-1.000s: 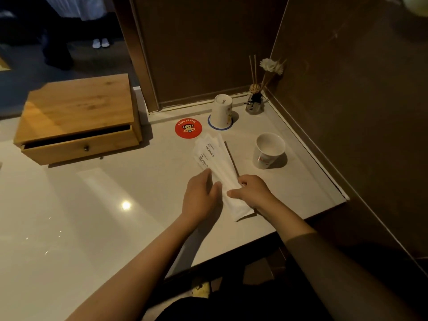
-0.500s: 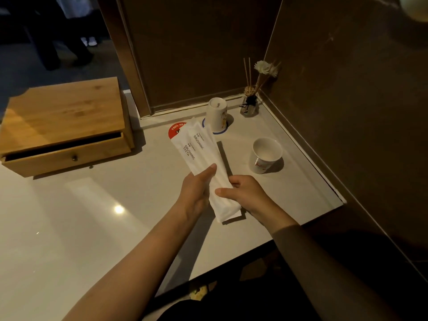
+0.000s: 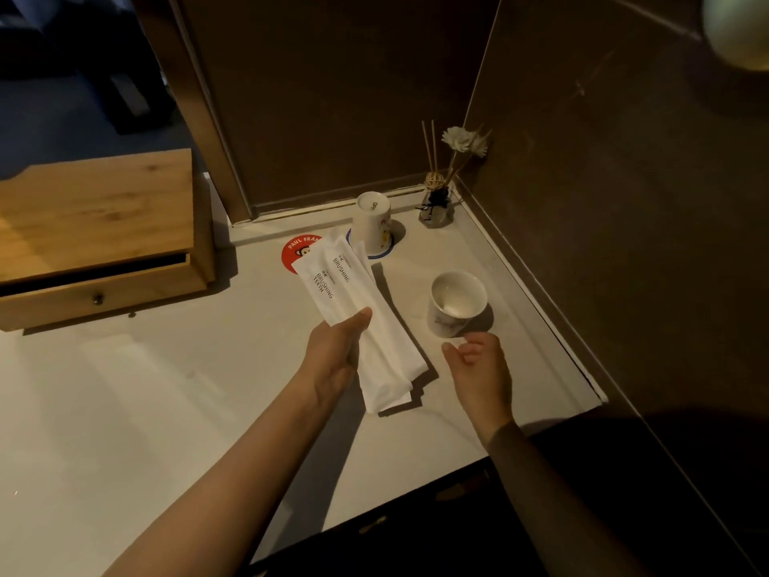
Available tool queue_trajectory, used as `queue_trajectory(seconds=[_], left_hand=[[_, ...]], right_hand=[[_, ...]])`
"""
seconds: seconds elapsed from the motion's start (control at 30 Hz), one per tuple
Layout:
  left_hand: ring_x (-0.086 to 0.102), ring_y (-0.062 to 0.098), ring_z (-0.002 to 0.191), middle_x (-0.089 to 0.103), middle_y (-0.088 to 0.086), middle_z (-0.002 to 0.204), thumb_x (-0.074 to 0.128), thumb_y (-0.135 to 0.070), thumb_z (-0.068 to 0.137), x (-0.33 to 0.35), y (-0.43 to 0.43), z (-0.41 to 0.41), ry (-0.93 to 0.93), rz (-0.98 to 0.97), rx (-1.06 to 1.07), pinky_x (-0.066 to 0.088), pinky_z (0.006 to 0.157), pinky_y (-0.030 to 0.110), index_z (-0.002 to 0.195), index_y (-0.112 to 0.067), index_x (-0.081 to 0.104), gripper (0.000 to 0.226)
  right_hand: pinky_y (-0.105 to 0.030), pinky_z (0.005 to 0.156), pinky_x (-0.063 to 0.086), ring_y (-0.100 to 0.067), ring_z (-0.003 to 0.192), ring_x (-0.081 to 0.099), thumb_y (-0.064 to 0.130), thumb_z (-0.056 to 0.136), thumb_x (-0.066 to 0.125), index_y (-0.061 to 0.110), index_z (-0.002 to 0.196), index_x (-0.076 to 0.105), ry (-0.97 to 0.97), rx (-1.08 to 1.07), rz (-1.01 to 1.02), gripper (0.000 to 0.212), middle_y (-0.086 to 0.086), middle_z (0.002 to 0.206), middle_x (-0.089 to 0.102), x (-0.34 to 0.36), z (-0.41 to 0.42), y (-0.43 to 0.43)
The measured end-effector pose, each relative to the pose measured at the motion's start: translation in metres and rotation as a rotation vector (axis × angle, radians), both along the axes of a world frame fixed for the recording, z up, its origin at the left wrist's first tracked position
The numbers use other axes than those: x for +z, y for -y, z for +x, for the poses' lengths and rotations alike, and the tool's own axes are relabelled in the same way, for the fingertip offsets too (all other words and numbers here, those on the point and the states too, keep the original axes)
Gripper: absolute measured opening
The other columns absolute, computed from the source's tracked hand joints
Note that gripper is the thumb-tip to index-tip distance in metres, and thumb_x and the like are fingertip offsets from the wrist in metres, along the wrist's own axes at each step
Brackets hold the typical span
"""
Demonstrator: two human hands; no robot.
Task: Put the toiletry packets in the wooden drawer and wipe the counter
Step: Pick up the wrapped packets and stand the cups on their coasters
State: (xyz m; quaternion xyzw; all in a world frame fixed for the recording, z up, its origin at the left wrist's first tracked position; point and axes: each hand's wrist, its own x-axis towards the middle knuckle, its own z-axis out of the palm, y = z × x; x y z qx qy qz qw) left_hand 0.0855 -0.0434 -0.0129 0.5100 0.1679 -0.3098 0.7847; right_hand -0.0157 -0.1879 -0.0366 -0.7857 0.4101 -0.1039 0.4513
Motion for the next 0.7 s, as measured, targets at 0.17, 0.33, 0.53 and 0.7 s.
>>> queue_trajectory(seconds=[0.17,0.33,0.53,0.7], left_hand=[[0.064,0.030,0.098,0.065,0.009,0.108,0.060,-0.005,0.087,0.000,0.003,-0.002,-0.001,0.041,0.047,0.051,0.083,0.050,0.108,-0.018,0.056,0.025],[0.063,0.033,0.105,0.065,0.012,0.118,0.060,-0.004,0.086,0.000,0.001,0.001,-0.005,0.055,0.093,0.050,0.089,0.051,0.116,-0.014,0.055,0.031],[0.061,0.035,0.106,0.064,0.013,0.113,0.059,-0.003,0.087,0.007,0.003,0.008,0.020,0.060,0.138,0.046,0.095,0.057,0.097,-0.019,0.058,0.019],[0.063,0.031,0.097,0.064,0.007,0.102,0.061,-0.005,0.086,0.011,-0.003,0.013,0.078,0.140,0.172,0.047,0.087,0.058,0.099,-0.024,0.055,0.024]], right_hand=[[-0.047,0.095,0.050,-0.026,0.120,0.051,0.040,0.069,0.078,0.024,0.131,0.033,-0.033,0.114,-0.063,0.078,-0.007,0.132,0.051,-0.013,0.013,0.021],[-0.048,0.095,0.050,-0.028,0.120,0.052,0.042,0.067,0.079,0.020,0.136,0.030,-0.014,0.151,-0.078,0.088,-0.010,0.131,0.053,-0.016,0.025,0.029],[-0.045,0.094,0.052,-0.028,0.120,0.053,0.040,0.066,0.081,0.018,0.138,0.032,0.068,0.169,-0.069,0.089,-0.009,0.135,0.050,-0.013,0.041,0.033],[-0.045,0.094,0.052,-0.026,0.119,0.054,0.038,0.067,0.080,0.022,0.134,0.036,0.100,0.262,-0.026,0.082,-0.006,0.134,0.051,-0.002,0.056,0.030]])
